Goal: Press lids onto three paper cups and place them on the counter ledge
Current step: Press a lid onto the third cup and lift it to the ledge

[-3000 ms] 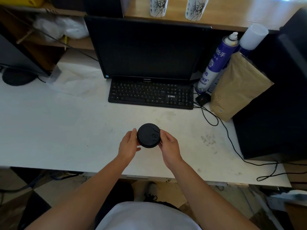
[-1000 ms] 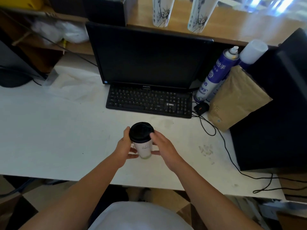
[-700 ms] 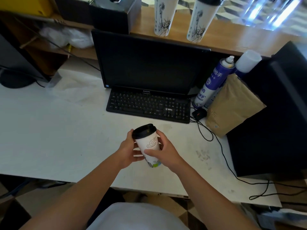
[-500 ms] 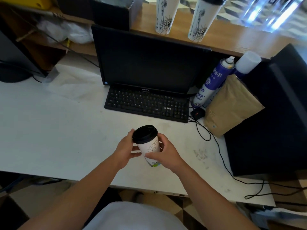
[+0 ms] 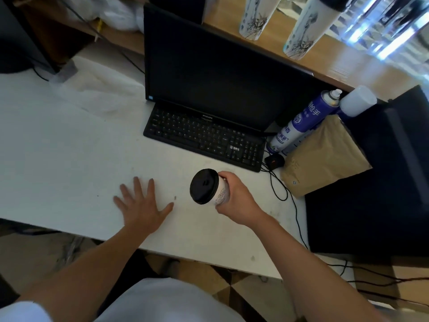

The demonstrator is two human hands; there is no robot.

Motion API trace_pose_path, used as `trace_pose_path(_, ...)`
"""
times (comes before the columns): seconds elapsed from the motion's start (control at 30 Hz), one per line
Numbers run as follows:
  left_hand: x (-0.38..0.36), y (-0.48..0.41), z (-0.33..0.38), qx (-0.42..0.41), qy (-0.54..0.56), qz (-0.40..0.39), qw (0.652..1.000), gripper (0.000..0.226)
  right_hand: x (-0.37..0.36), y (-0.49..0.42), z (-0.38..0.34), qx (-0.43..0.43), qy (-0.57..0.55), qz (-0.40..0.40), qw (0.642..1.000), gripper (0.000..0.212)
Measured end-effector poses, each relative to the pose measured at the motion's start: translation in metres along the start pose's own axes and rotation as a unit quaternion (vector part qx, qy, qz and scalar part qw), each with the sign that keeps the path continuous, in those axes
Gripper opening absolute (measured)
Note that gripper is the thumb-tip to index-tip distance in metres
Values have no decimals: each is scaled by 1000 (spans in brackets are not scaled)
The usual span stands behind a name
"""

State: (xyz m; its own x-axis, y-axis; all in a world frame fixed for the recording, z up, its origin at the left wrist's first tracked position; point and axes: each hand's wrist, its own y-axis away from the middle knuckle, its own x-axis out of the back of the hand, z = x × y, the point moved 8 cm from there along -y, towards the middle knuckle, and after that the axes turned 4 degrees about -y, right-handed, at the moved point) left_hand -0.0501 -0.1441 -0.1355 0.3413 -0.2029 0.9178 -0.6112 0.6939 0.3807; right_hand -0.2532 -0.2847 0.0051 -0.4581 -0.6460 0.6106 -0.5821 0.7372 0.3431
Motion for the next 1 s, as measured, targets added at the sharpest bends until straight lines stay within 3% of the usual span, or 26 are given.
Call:
trace_pose_path(0.2, -15, 2, -2, -26, -30, 31, 999, 106, 28, -14, -35, 58, 132, 6, 990, 76)
trace_pose_path(0.37, -17, 2, -4, -29, -30, 58, 997, 106, 47, -23, -67, 132, 266, 14, 955, 77)
trace_pose_path(0.53, -18, 1, -3, -32, -21, 72, 997, 105, 57, -26, -105, 213, 429, 42, 877, 80)
trace_pose_path(0.67, -18, 2, -4, -36, -15, 78, 996, 104, 51, -31, -121, 189, 557, 24, 809, 83)
trace_pose_path(0.87, -18, 2, -5, -37, -2, 82, 996, 101, 32, -33, -137, 137, 665, -6, 735, 78)
trace_pose_path(1.0, -17, 2, -4, -38, -1, 81, 996, 100, 3, -36, -139, 148, 726, -16, 671, 63)
